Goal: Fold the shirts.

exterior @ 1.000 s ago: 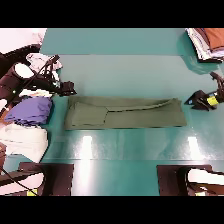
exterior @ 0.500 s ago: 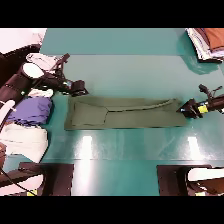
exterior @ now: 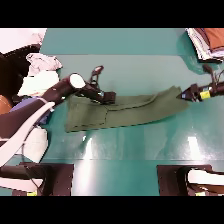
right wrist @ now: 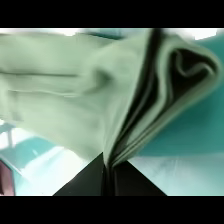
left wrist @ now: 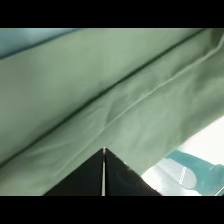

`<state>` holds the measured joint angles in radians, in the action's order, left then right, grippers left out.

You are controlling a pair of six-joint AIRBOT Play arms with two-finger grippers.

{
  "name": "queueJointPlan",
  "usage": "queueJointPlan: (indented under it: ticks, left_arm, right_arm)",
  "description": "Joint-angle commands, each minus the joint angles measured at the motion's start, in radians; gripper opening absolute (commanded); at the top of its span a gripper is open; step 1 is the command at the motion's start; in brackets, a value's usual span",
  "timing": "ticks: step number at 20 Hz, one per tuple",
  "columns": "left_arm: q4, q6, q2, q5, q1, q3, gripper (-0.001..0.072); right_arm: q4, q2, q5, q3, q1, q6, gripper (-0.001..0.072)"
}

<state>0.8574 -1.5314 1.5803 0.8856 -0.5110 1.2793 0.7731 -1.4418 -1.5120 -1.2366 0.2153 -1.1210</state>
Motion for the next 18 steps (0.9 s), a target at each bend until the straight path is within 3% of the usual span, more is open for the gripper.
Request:
queueJointPlan:
  ticks: [1,7,13,18]
  left_arm:
    - [-0.001,-0.006,0.141,0.013,-0.075,0.116,0.0021]
    - [0.000,-0.005,0.223,0.011,-0.100,0.178,0.0021]
    - [0.037,-0.005,0.224,-0.005,-0.092,0.179,0.0022]
    - [0.182,-0.006,0.077,0.066,0.017,0.185,0.0022]
  right_arm:
    - [-0.074,0.124,-0.008,-0.094,-0.110,-0.095,0.0013]
    - [-0.075,0.182,0.072,-0.274,-0.357,-0.201,0.0013]
    - [-0.075,0.182,0.146,-0.324,-0.502,-0.219,0.0013]
    - [-0.075,0.181,0.220,-0.324,-0.597,-0.219,0.0014]
